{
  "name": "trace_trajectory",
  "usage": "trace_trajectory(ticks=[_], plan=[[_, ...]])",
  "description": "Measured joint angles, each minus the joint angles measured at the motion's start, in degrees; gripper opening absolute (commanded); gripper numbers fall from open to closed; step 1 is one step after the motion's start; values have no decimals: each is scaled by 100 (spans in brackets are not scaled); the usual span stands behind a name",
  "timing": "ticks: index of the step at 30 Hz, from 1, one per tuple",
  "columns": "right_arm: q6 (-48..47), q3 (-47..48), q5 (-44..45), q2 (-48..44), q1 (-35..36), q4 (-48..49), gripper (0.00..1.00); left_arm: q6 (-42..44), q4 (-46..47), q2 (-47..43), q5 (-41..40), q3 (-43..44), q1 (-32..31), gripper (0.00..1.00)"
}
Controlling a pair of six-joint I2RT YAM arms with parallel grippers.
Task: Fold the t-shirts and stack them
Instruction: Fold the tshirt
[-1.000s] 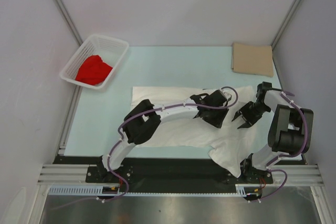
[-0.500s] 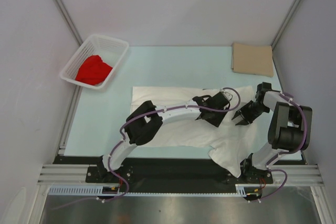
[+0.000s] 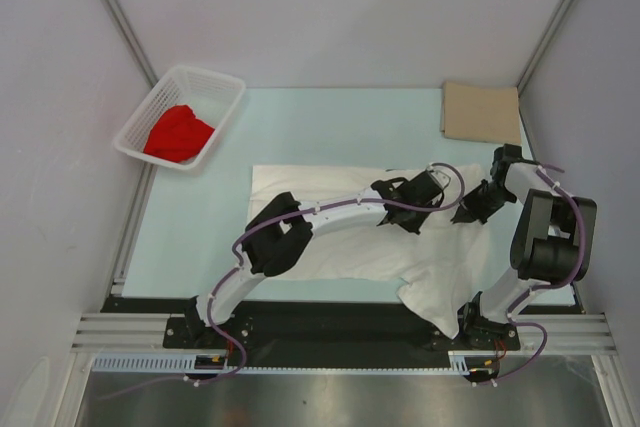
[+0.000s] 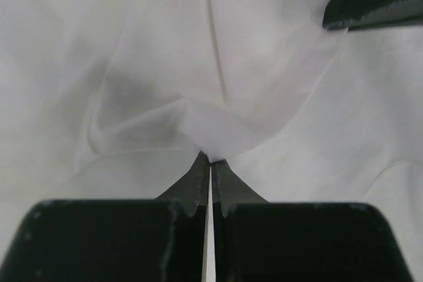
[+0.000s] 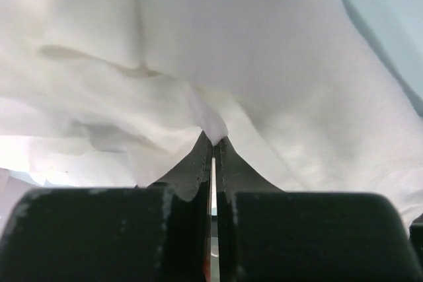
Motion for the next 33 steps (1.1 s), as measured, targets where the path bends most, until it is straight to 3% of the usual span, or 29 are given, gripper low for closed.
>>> trace_trajectory(ticks=[9, 26, 27, 28, 31, 33], plan=[[-205, 706, 173, 157, 26, -531, 0, 787, -634, -22, -190, 365, 0, 0], [-144, 199, 402, -365, 127, -1244, 3, 1738, -1405, -564, 289, 15, -68, 0], [-114, 120, 396, -385, 125, -1239, 5, 1770, -1405, -577, 323, -35, -72, 5], [-68, 17, 378, -407, 120, -1228, 19, 1790, -1416, -581, 354, -72, -83, 26], [20, -275, 334, -448, 61, -1220, 37, 1902, -1519, -601, 378, -173, -90, 59], [50, -350, 339, -507, -26, -1263, 46, 1867, -1502, -758, 398, -446, -50, 67]])
